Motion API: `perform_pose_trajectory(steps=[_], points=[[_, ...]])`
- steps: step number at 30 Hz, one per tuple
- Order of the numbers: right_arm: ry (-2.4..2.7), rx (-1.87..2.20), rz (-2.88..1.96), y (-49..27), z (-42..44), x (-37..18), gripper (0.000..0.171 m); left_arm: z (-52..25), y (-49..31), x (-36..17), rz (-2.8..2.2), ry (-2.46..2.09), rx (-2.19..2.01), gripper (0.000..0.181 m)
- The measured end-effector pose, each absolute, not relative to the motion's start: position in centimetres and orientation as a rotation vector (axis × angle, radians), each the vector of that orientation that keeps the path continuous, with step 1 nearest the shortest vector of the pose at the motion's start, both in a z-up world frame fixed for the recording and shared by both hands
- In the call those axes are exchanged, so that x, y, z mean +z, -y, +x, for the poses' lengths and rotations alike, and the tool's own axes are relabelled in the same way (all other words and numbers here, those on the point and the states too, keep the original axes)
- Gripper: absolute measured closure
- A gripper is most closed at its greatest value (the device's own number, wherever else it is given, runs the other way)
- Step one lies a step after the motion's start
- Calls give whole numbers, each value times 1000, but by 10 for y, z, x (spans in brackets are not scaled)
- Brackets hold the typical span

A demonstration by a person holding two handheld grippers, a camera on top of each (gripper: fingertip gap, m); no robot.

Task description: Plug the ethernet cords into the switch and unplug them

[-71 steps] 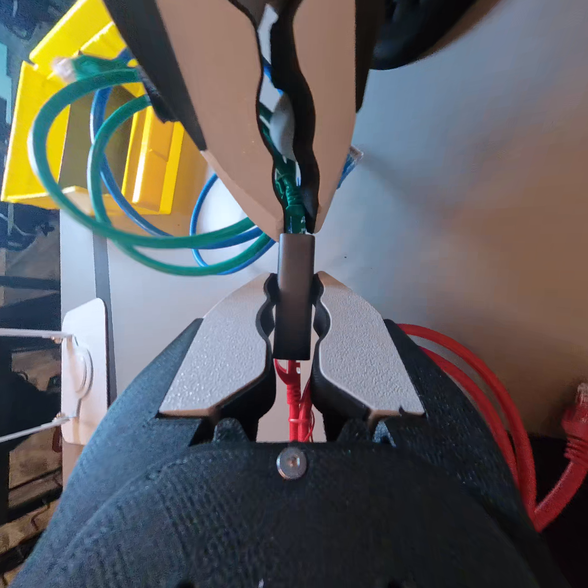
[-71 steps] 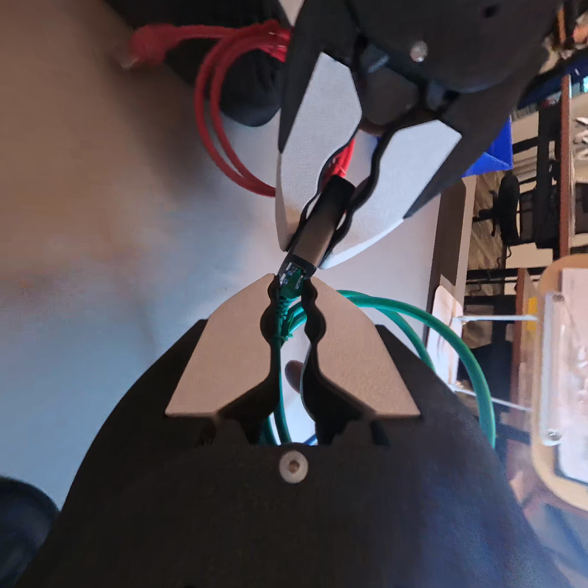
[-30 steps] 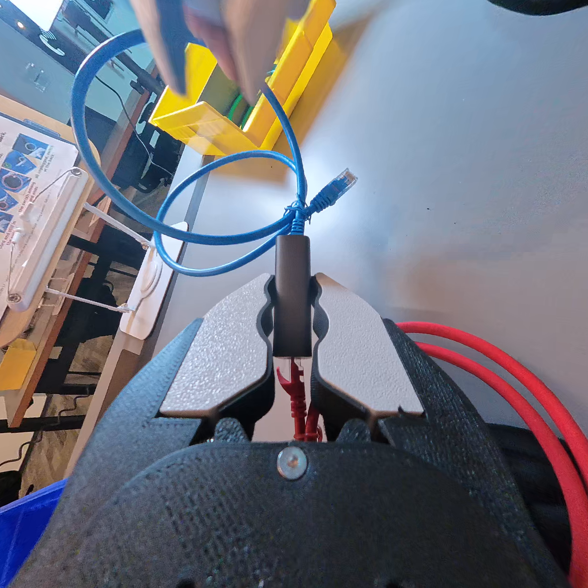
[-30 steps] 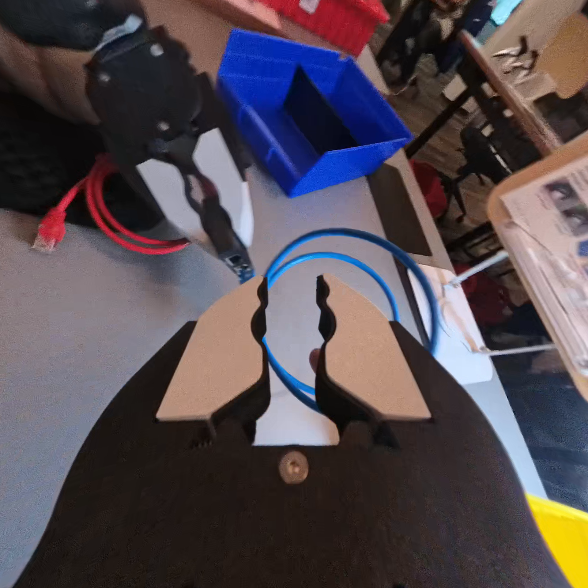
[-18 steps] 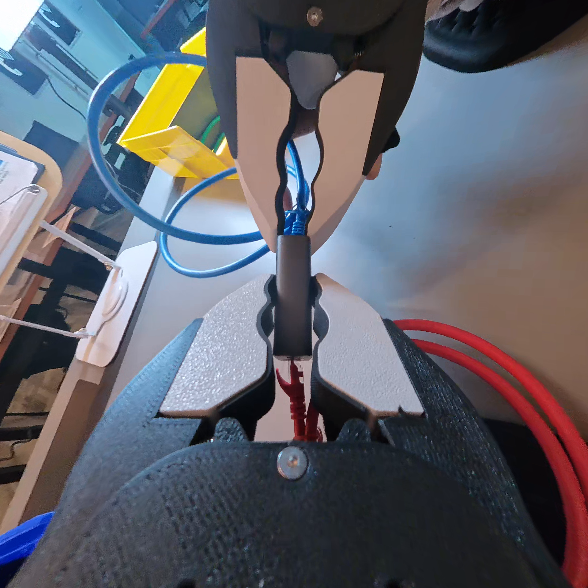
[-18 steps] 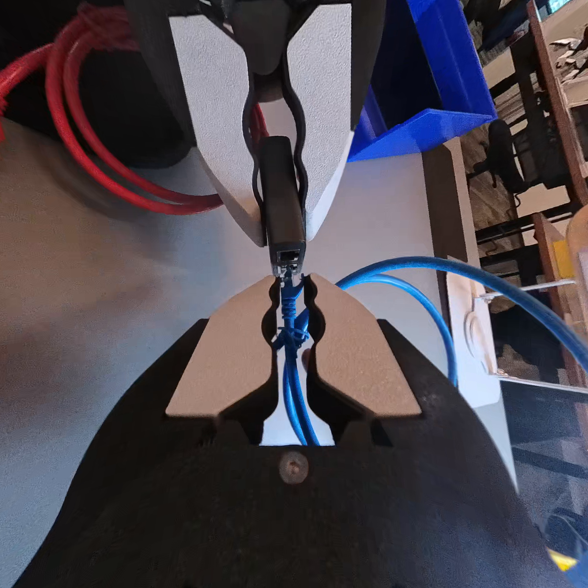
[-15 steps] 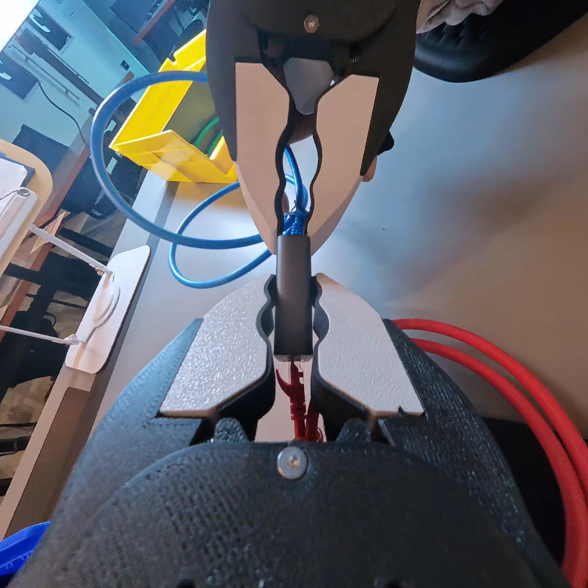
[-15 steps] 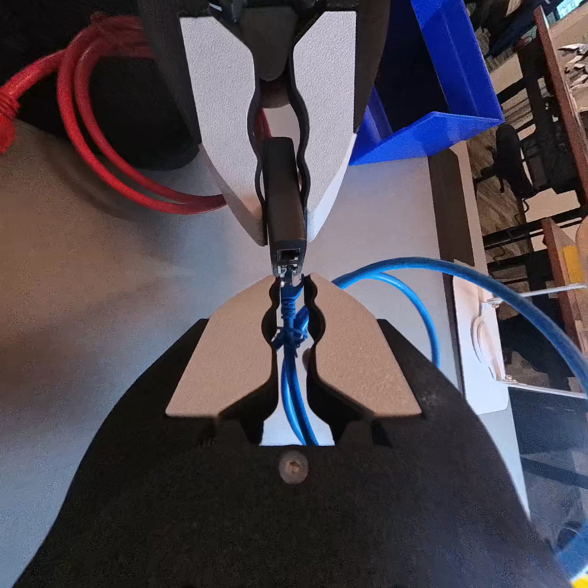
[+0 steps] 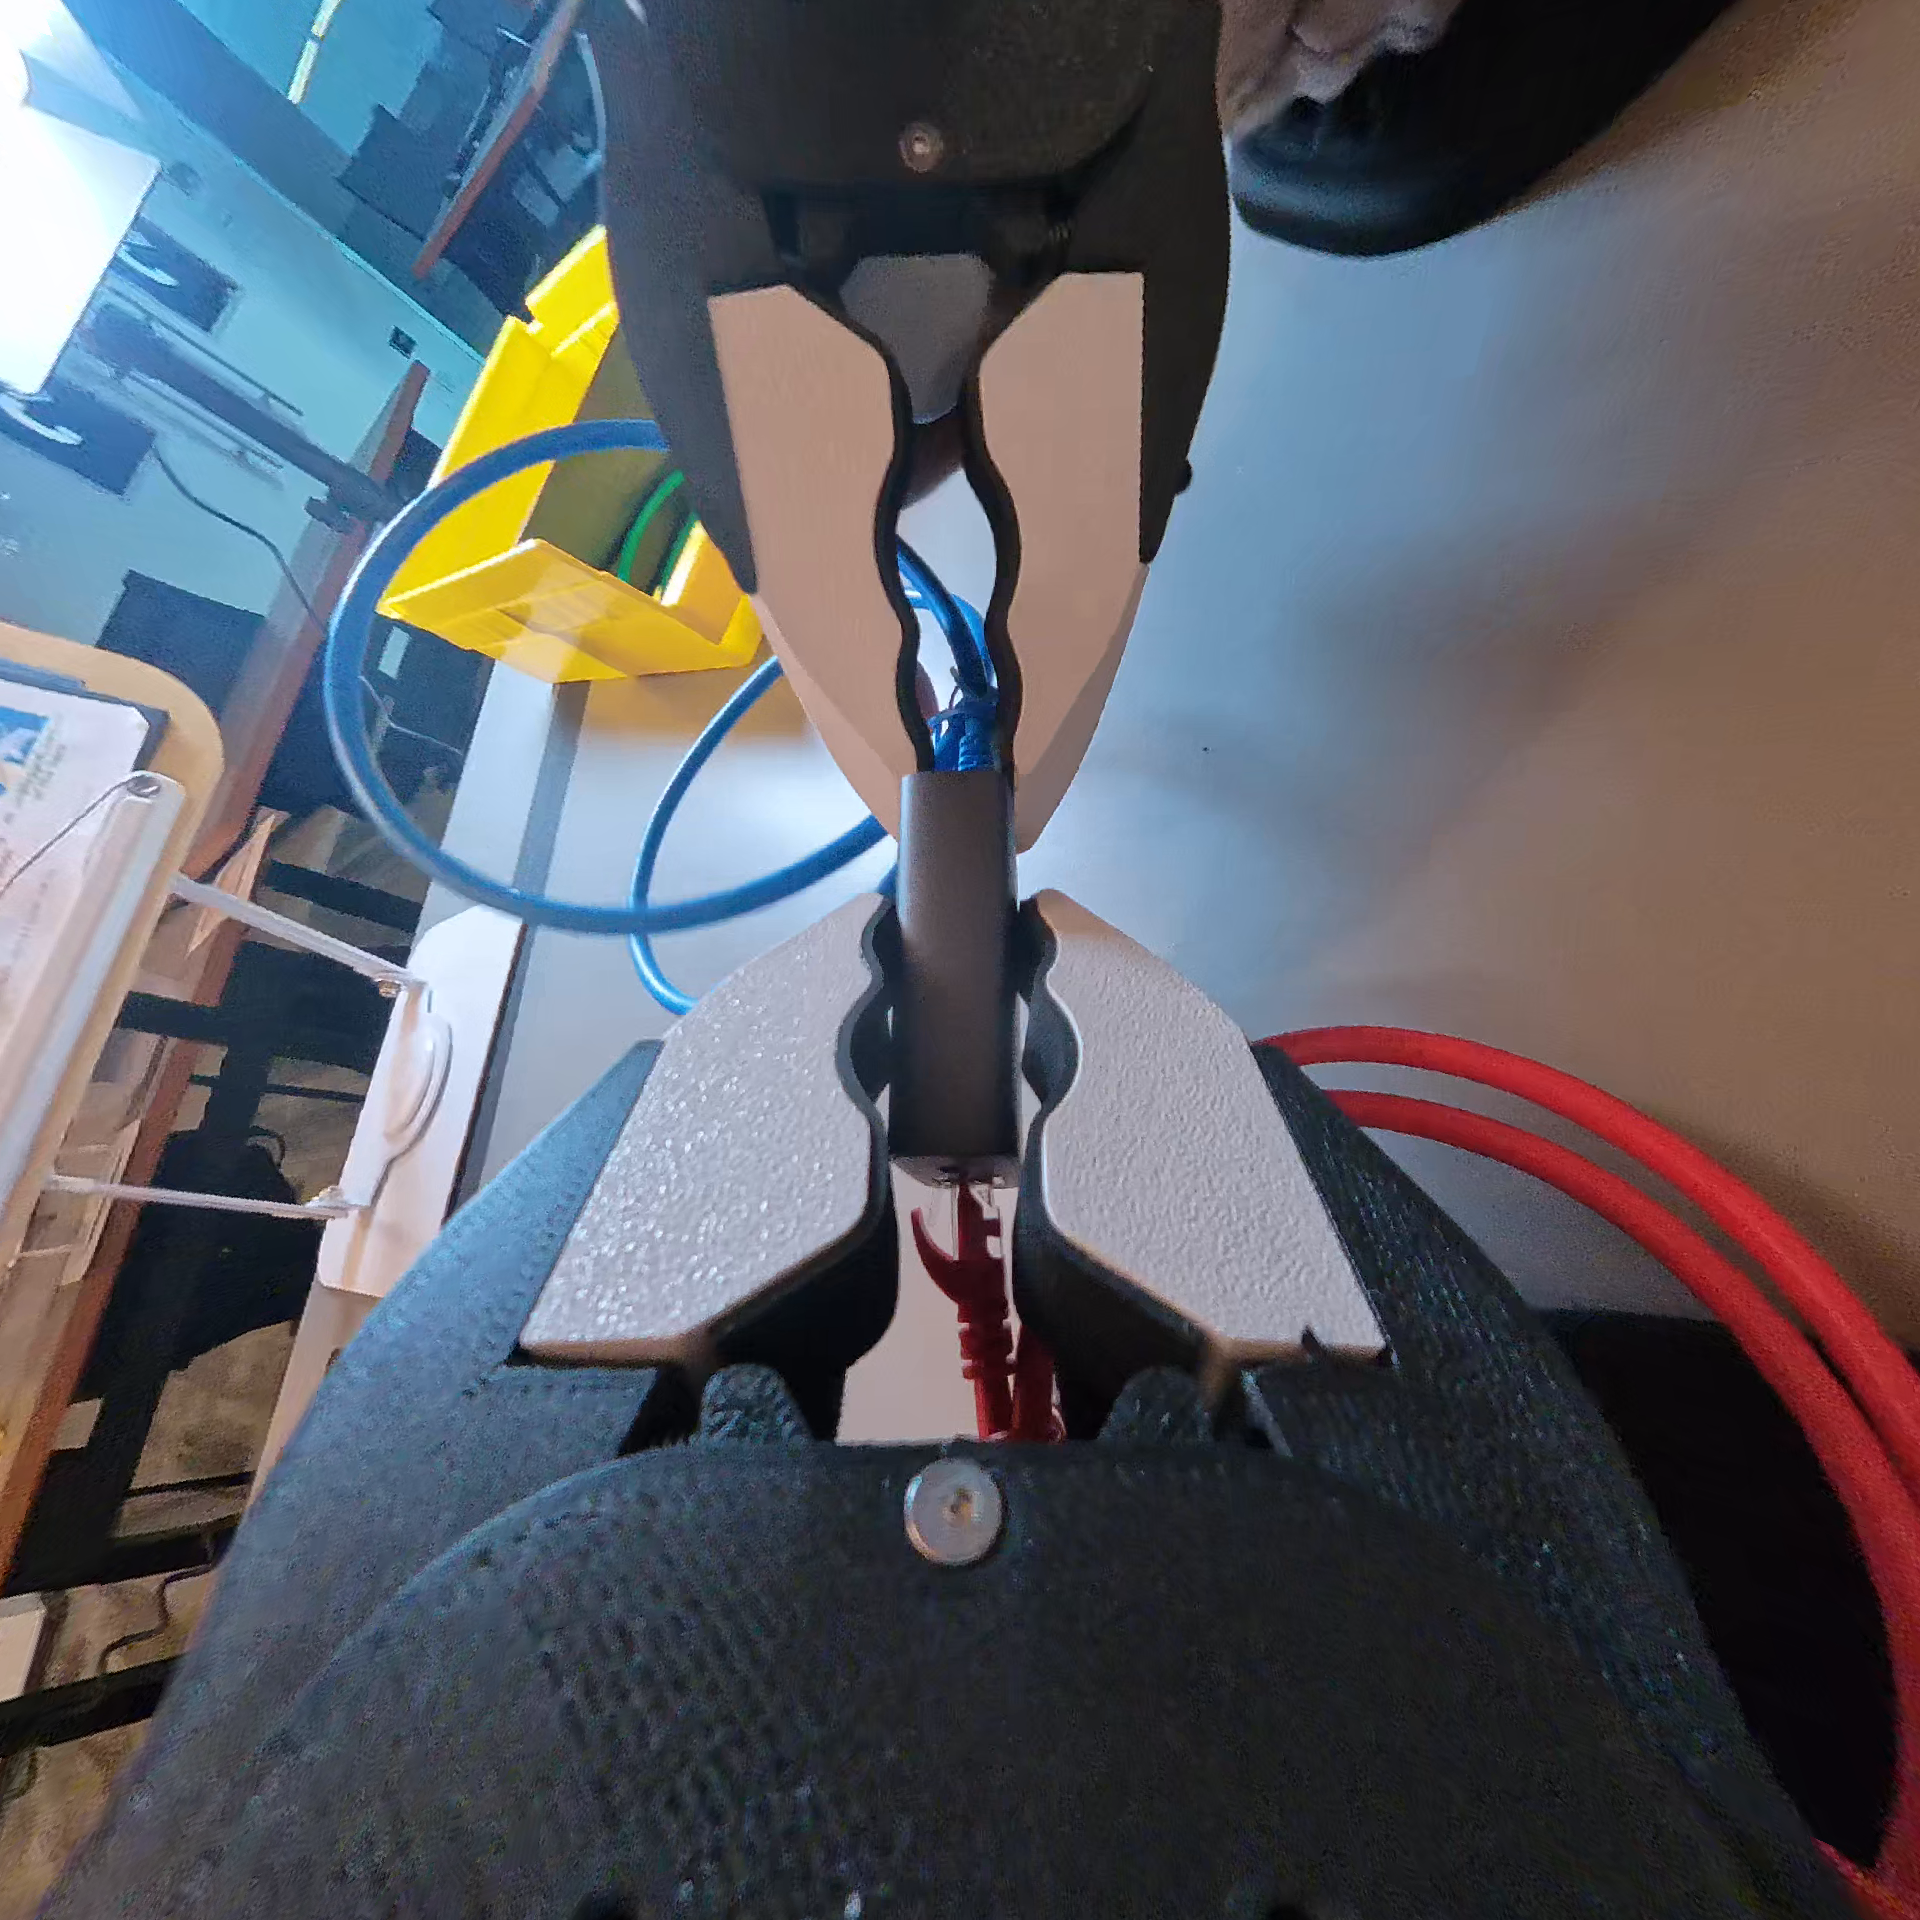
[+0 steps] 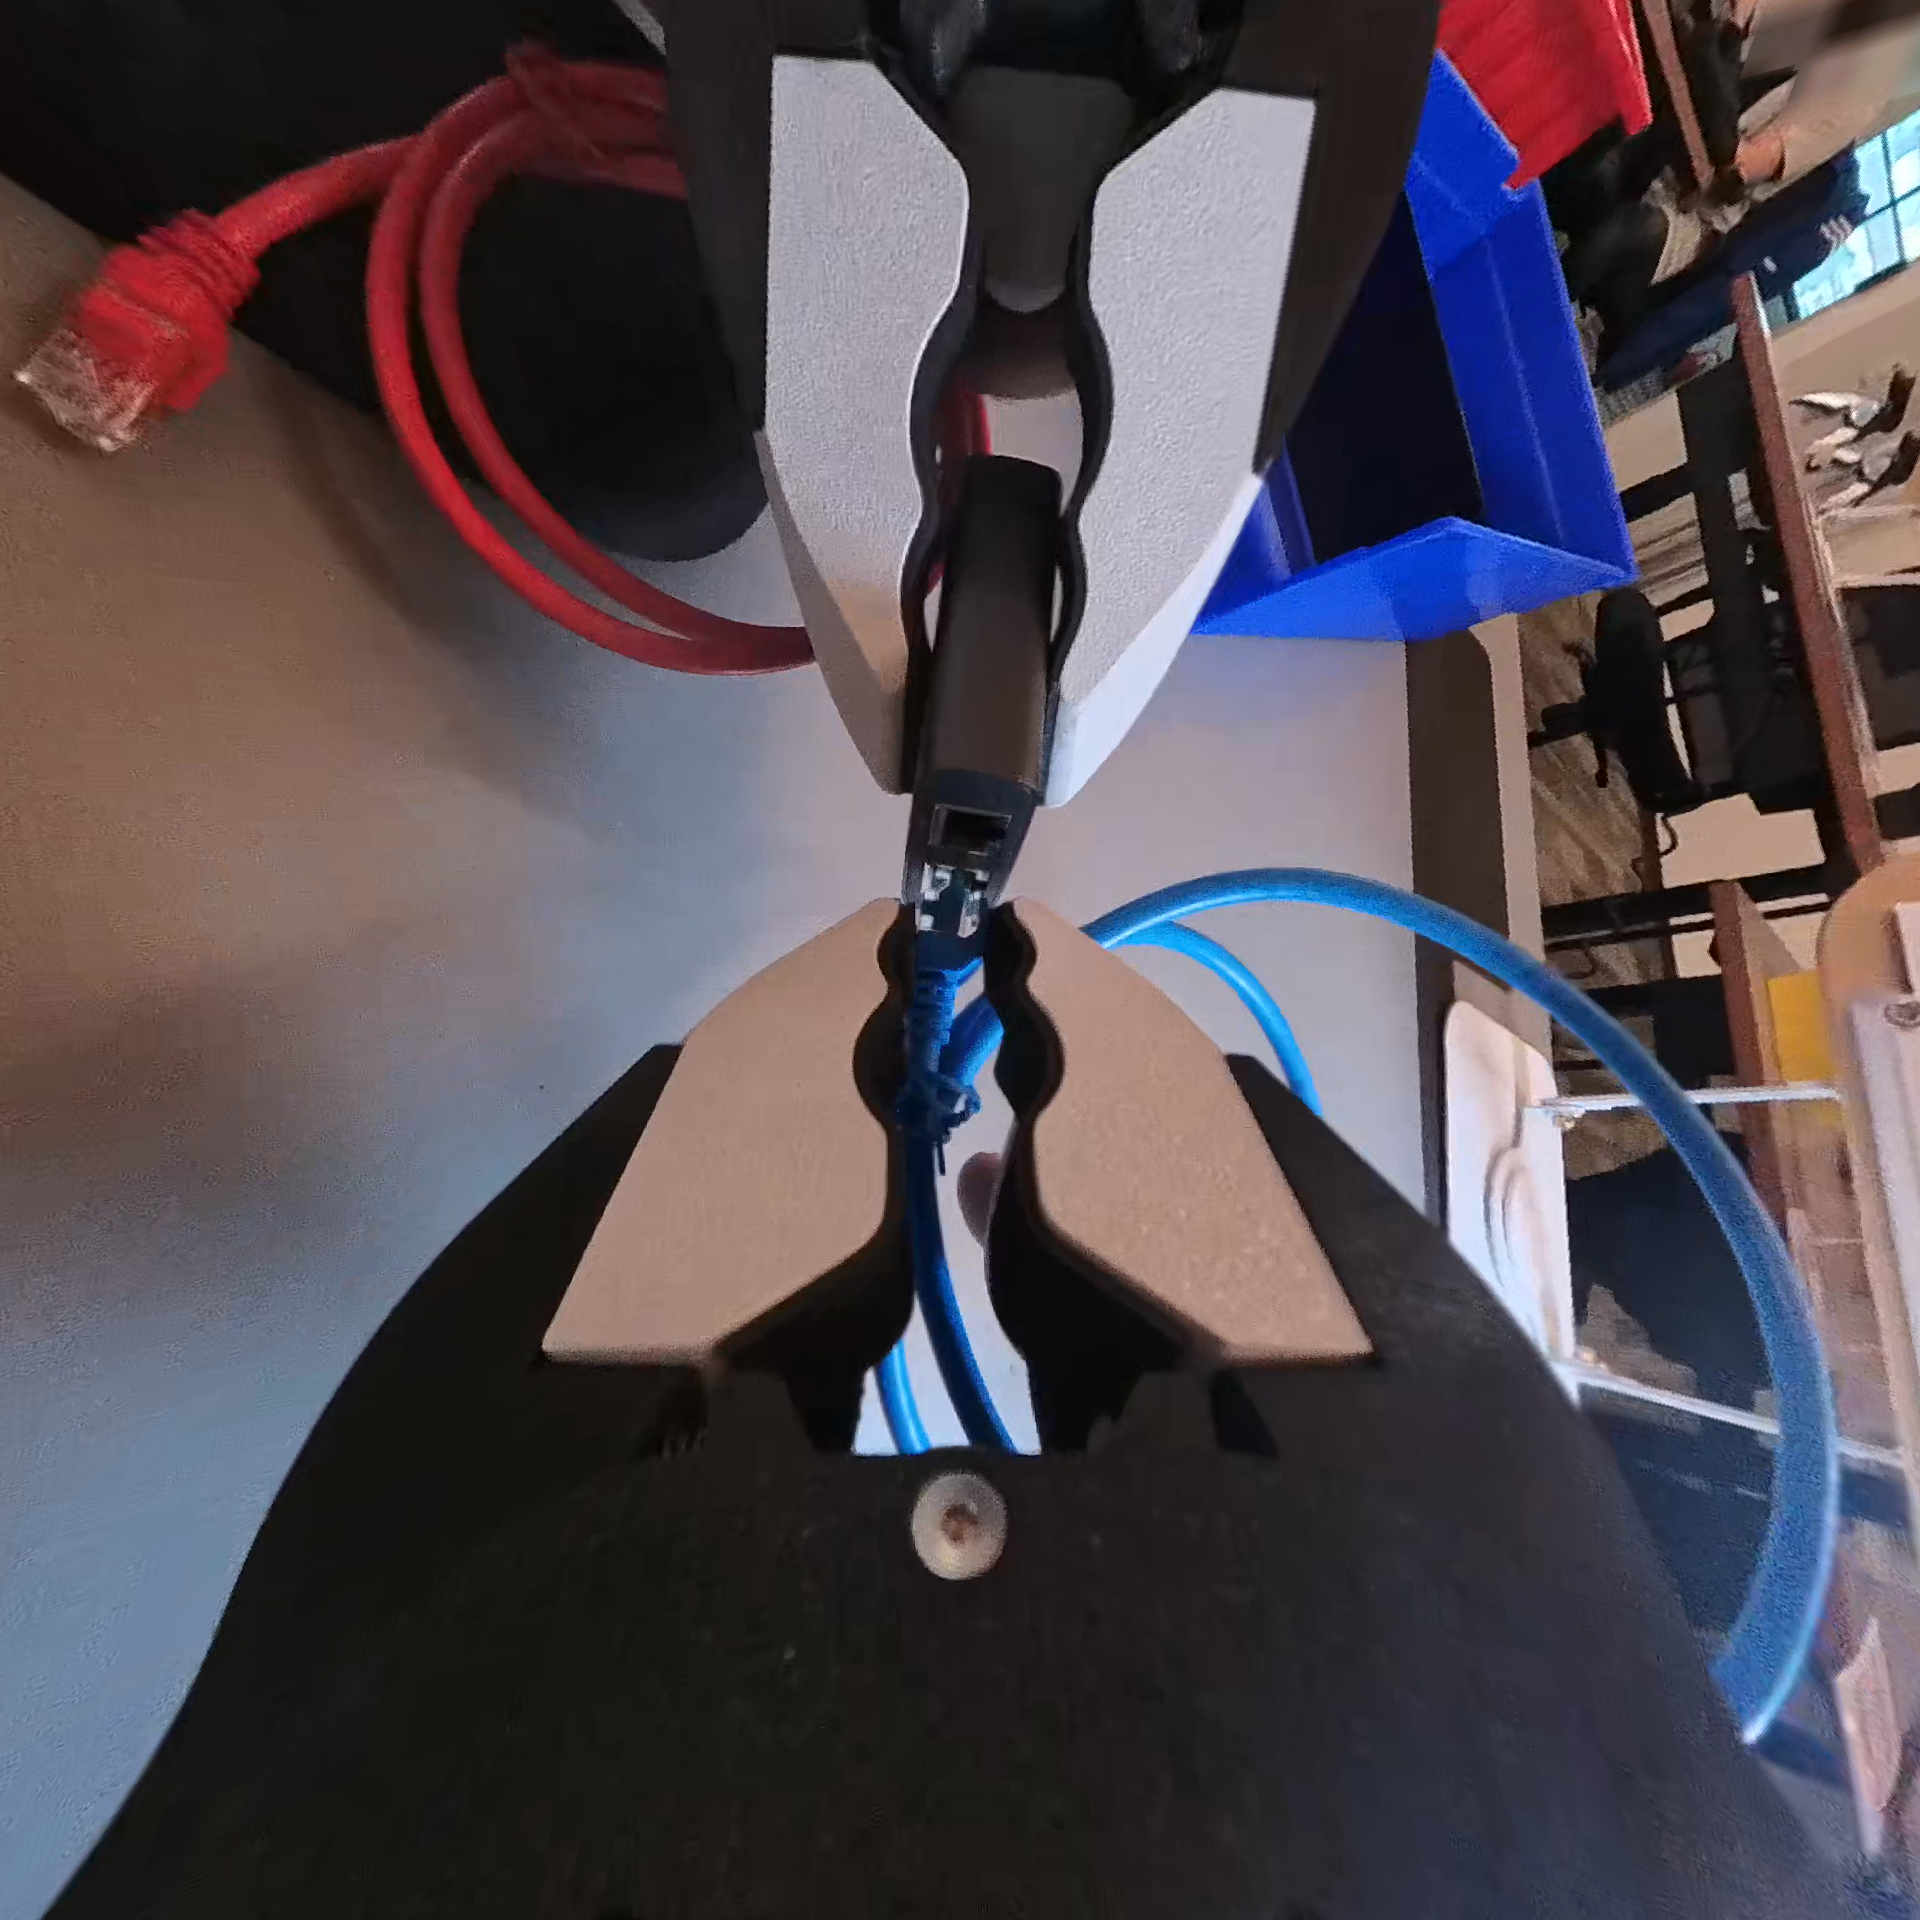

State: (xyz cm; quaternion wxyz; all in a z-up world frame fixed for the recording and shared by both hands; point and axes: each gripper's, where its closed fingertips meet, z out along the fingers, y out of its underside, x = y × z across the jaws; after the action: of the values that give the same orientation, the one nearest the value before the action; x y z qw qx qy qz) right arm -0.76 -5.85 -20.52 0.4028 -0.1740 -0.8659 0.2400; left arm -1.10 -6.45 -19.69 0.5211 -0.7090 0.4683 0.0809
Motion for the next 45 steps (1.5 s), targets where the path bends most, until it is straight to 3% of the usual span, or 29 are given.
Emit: perform_pose_trajectory(steps=[17, 20, 24, 31, 35, 37, 40, 45], points=[[2513, 613, -323, 65, 50, -210, 158, 32, 70, -213, -1713, -1253, 7, 159], [2595, 713, -333, 77, 80, -210, 159, -36, 59, -236, -1932, -1128, 233, 159], [2455, 608, -511, 40, 76, -193, 158, -6, 60, -182, -1774, -1075, 171, 160], [1925, 582, -966, -105, 55, -78, 158, -22, 60, -176, -1755, -852, -60, 160], [1764, 463, -1236, -197, 43, -94, 158, -19, 59, -177, -1744, -858, -50, 160], [1707, 437, -1446, -235, 38, -133, 158, -17, 59, -178, -1738, -864, -38, 160], [1620, 367, -1590, -265, 31, -175, 137, -20, 57, -179, -1735, -841, -41, 160], [1454, 714, -1410, -217, 10, -124, 134, -30, 53, -172, -1710, -738, -108, 160]])
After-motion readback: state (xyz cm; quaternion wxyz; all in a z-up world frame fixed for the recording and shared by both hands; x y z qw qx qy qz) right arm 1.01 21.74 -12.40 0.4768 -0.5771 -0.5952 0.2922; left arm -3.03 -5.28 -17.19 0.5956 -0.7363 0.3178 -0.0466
